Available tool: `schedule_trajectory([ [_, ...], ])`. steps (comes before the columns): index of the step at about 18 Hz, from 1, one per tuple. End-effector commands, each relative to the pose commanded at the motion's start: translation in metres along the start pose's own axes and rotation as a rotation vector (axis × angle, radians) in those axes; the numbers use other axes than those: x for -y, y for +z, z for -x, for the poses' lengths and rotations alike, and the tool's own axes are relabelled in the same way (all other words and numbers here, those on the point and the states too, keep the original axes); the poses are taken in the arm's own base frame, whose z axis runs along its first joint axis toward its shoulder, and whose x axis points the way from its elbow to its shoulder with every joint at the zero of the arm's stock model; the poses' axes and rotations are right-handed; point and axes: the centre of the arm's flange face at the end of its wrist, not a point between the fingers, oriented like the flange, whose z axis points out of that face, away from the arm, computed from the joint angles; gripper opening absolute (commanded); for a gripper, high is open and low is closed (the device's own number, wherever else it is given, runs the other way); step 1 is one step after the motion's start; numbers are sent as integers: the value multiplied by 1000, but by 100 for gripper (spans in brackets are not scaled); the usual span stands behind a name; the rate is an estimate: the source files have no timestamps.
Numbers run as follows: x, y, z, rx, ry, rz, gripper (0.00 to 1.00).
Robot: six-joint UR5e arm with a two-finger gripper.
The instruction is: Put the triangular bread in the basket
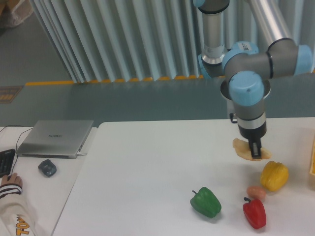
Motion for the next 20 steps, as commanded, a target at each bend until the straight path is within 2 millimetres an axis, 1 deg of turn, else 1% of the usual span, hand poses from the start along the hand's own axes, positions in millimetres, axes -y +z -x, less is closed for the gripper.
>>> schedule_trajectory([
  [1, -16, -3, -1, 6, 9, -20, 0],
  [3, -36, -7, -6, 9, 23, -23, 0],
  [5, -79, -2, -14, -4, 122, -27, 0],
  [7, -111, 1, -20, -2, 161, -33, 0],
  [9, -127, 2, -24, -1, 152, -36, 0],
  [12, -160, 6, -32, 5, 173, -37, 0],
  [14, -183, 9, -32, 34, 170, -18, 0],
  [16, -207, 19, -34, 40, 145, -19, 0],
  [18, -222, 29, -33, 47, 126, -12, 0],
  [19, -225, 34, -31, 56, 127, -1, 0],
  [20, -232, 37, -33, 60, 128, 4, 0],
])
